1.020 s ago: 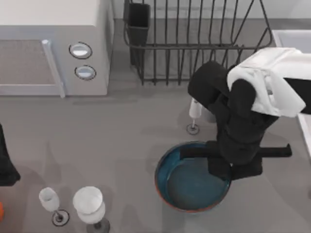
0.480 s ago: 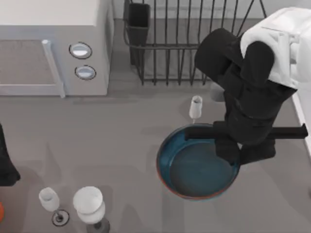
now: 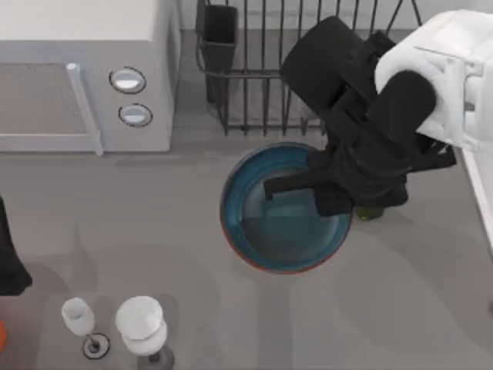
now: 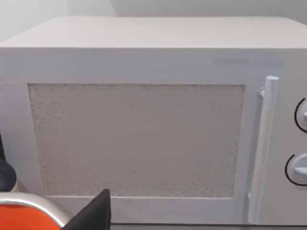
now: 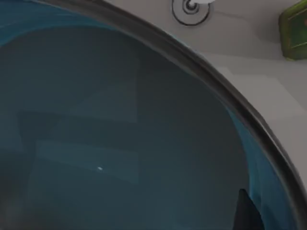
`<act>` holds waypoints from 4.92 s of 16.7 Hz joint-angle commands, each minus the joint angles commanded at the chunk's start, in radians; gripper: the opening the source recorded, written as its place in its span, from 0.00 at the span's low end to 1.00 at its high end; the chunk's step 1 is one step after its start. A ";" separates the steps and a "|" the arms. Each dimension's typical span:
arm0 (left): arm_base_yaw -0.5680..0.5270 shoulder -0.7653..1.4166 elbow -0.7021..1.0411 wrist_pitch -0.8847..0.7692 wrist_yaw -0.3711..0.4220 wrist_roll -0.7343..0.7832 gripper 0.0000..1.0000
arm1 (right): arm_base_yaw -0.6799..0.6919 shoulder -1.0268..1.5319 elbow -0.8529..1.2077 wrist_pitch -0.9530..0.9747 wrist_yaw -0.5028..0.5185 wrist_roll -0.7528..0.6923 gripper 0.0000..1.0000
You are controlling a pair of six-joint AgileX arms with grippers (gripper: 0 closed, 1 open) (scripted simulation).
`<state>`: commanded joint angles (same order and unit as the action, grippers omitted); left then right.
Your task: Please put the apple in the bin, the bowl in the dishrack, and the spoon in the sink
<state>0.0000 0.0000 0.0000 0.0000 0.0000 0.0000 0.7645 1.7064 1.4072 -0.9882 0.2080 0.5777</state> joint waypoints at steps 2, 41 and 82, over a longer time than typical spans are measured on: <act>0.000 0.000 0.000 0.000 0.000 0.000 1.00 | 0.044 -0.032 0.011 0.147 0.127 -0.076 0.00; 0.000 0.000 0.000 0.000 0.000 0.000 1.00 | -0.132 0.338 -0.074 1.689 0.457 -0.560 0.15; 0.000 0.000 0.000 0.000 0.000 0.000 1.00 | -0.633 -1.389 -1.134 1.135 -0.066 -0.574 1.00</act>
<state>0.0000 0.0000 0.0000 0.0000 0.0000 0.0000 0.1320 0.3175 0.2729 0.1471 0.1416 0.0040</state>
